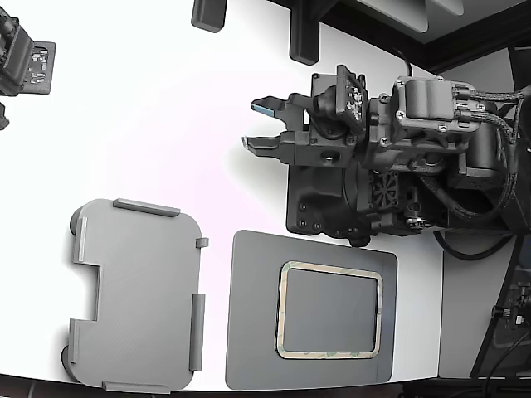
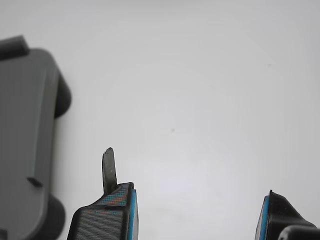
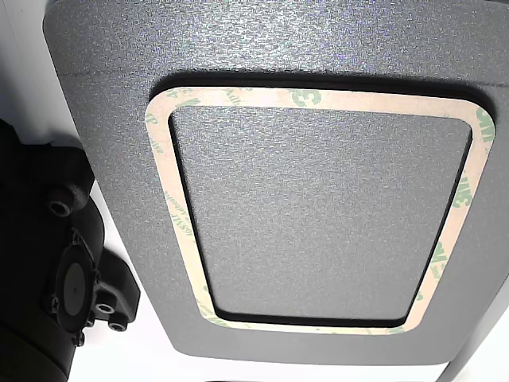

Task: Grab top frame and put it into gray box.

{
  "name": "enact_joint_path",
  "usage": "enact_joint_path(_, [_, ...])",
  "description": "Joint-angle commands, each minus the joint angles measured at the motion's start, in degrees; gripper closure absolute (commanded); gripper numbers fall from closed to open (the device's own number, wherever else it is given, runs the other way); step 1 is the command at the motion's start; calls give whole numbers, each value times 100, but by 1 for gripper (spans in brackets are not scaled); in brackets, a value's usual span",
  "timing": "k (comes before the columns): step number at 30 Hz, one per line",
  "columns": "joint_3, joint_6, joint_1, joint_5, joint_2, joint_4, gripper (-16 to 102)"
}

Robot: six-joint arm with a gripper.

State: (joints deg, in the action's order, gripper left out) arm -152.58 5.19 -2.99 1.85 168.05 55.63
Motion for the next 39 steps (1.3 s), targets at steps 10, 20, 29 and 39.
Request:
enact_joint_path(10, [141,0,-88,44,132,-44,-14])
enact_joint_path(20, [1512,-9,79,220,-1204,158,-14])
enact_joint_path(29, [2813,-1485,1828,773,-2180,448,-14])
enact_joint_path(39, [3454,-3867,3797,1011,-2769,844,3])
